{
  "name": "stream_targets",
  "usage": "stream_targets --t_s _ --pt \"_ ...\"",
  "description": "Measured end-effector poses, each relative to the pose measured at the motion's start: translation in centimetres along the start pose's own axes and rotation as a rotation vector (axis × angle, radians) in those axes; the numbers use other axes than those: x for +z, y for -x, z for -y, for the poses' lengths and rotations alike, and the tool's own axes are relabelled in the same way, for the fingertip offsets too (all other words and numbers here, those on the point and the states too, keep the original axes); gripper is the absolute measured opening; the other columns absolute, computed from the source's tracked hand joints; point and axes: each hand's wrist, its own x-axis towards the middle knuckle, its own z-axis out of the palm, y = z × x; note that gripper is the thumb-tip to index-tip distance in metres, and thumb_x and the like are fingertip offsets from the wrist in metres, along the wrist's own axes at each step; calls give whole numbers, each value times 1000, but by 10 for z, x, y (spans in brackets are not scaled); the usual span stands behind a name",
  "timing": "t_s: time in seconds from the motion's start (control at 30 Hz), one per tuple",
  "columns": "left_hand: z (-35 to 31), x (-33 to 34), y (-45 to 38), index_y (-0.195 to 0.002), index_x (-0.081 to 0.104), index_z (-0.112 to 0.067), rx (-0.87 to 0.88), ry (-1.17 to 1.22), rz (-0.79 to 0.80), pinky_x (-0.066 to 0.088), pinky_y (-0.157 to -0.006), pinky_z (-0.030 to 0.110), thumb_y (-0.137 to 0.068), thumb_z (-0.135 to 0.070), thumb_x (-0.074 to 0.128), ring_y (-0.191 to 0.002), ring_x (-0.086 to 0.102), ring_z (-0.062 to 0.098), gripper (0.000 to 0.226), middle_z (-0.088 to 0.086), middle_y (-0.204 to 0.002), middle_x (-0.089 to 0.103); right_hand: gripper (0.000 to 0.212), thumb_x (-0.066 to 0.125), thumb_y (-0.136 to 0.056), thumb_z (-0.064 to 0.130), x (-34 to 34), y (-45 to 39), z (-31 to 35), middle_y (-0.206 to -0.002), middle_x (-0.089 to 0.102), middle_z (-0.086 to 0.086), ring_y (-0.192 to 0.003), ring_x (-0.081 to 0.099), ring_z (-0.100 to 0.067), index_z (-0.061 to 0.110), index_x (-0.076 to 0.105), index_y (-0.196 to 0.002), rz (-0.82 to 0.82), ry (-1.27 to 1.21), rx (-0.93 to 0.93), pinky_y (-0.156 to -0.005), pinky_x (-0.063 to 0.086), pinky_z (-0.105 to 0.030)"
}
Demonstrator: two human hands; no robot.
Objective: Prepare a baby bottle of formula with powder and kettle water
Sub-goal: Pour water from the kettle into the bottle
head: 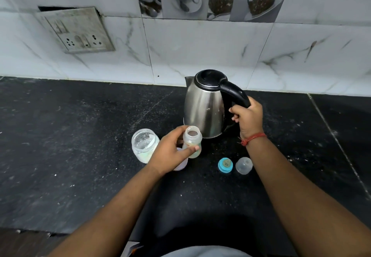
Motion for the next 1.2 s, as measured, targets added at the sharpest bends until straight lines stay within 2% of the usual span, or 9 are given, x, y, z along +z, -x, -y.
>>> stream_targets --t_s 0.1,0.2,0.27,0.4,0.63,0.77,0.93,1.1,1.2 --pt "-9 -8 -5 -130 61 -34 38 14 -55 56 -100 37 -81 -41 79 -115 69 10 53 -13 -122 70 19 65 -60 1 -14 0 17 -51 55 5 -41 44 -7 17 64 -69 -30 -12 -20 -40 38 -19" --pt "-20 -19 -13 -123 60 -46 53 -21 -107 55 -91 24 -81 -44 77 -108 69 3 46 -19 -118 70 21 67 -60 1 -28 1 35 -52 58 6 -41 45 -7 20 64 -68 -42 -11 -52 -40 38 -19" --pt "-26 -26 -18 -122 60 -46 40 -40 -125 56 -90 27 -81 -41 78 -104 70 2 45 -17 -115 72 22 67 -61 1 -35 4 47 -52 58 6 -41 45 -7 21 65 -66 -42 -9 -78 -40 39 -19" --pt "-32 -39 -28 -128 61 -30 28 -126 -160 55 -96 37 -86 -29 81 -105 69 10 47 -11 -117 71 25 67 -61 1 -41 13 68 -51 59 6 -39 44 -7 25 69 -63 -28 2 -122 -40 38 -20" --pt "-48 -55 -30 -131 60 -21 37 -170 -185 52 -100 40 -87 -24 81 -111 66 16 49 -5 -121 70 19 65 -58 2 -37 38 91 -50 58 1 -38 42 -8 19 66 -66 -1 -17 -133 -39 35 -20" --pt "-52 -60 -27 -130 60 -22 39 -170 -207 50 -97 31 -87 -21 80 -111 65 13 48 -9 -120 69 23 64 -57 3 -29 52 97 -50 60 1 -39 44 -9 25 71 -63 29 9 -135 -41 35 -21" --pt "-51 -65 -22 -129 61 -23 46 -179 -250 42 -86 11 -85 -19 82 -107 63 8 49 -15 -115 66 23 66 -56 4 -29 62 106 -47 55 3 -39 42 -9 26 70 -61 62 48 -157 -40 34 -21" --pt "-52 -70 -16 -131 61 -22 56 -206 -257 46 -95 25 -84 -21 83 -110 63 10 52 -8 -123 68 19 67 -55 4 -30 64 117 -43 47 4 -38 39 -11 22 65 -58 127 132 -162 -40 34 -21" --pt "-52 -72 -14 -132 61 -21 63 -224 -256 46 -95 26 -85 -22 82 -111 63 13 51 -4 -124 68 16 67 -55 4 -30 65 122 -41 46 2 -36 38 -13 19 63 -58 155 200 -167 -39 32 -20"
